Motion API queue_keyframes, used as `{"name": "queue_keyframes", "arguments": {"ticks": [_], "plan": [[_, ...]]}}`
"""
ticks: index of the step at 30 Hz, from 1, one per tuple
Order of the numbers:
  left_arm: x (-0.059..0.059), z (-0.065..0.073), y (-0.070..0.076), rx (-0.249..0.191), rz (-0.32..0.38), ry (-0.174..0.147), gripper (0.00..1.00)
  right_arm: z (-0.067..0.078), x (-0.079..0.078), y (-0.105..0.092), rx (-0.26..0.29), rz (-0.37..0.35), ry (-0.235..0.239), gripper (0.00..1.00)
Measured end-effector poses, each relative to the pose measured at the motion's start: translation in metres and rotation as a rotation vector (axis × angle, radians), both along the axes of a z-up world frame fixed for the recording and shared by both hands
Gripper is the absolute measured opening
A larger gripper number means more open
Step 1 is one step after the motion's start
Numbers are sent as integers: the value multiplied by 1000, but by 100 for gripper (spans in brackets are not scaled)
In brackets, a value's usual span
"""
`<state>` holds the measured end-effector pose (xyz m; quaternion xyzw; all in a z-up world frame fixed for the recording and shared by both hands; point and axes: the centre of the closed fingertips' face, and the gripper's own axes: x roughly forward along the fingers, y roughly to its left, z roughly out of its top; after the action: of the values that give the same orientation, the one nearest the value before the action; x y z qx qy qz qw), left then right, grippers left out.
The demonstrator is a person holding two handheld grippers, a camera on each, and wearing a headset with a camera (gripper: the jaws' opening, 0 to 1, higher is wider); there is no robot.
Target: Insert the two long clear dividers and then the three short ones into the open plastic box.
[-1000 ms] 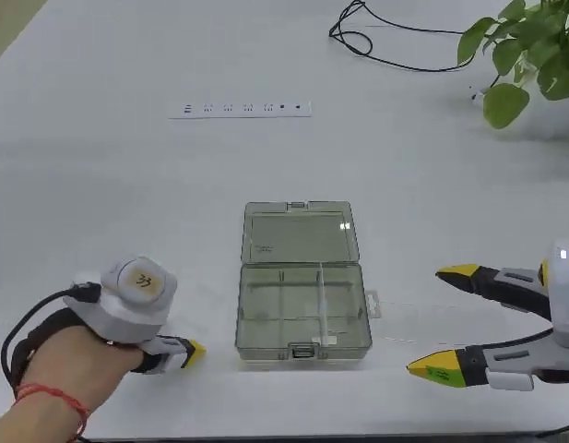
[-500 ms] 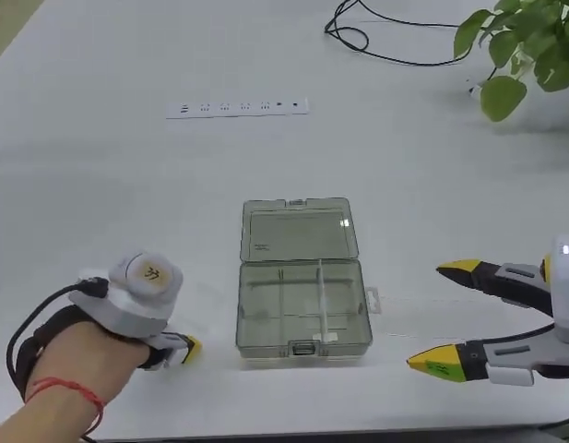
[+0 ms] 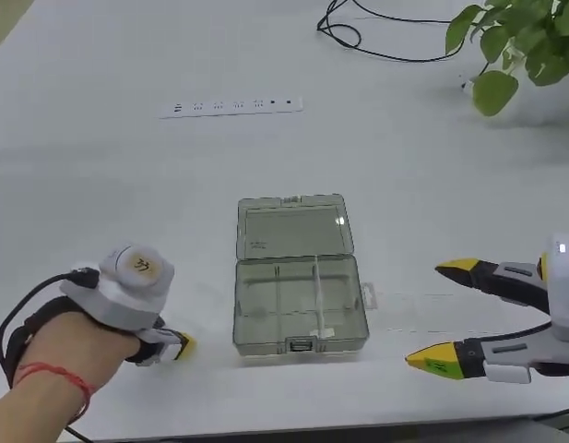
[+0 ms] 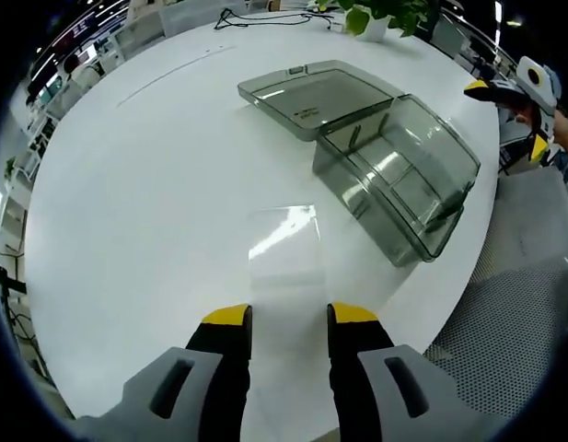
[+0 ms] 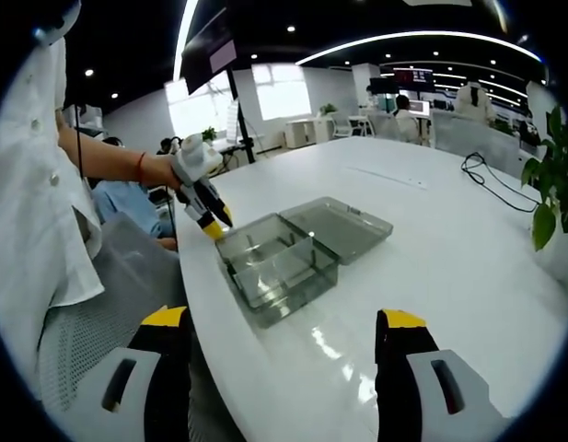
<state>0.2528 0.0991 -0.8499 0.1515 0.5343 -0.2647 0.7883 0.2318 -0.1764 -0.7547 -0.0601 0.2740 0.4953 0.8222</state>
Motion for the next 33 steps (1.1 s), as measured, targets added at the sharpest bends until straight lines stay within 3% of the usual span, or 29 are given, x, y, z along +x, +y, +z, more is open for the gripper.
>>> {"name": "queue_keyframes", "arguments": {"ticks": [9,18,27,33], "plan": [[0,5,1,-47,31,-5,30,-2,-3,0,-5,-8,11,83],[4,21,1,-139,89,-50,30,4,-1,4,-6,-23,22,82],[8,63,-14,-283,134,-128,30,18,0,16,-5,-36,28,79],[12,93,-33,-403,143,-179,30,32,2,28,10,-52,31,76]]}}
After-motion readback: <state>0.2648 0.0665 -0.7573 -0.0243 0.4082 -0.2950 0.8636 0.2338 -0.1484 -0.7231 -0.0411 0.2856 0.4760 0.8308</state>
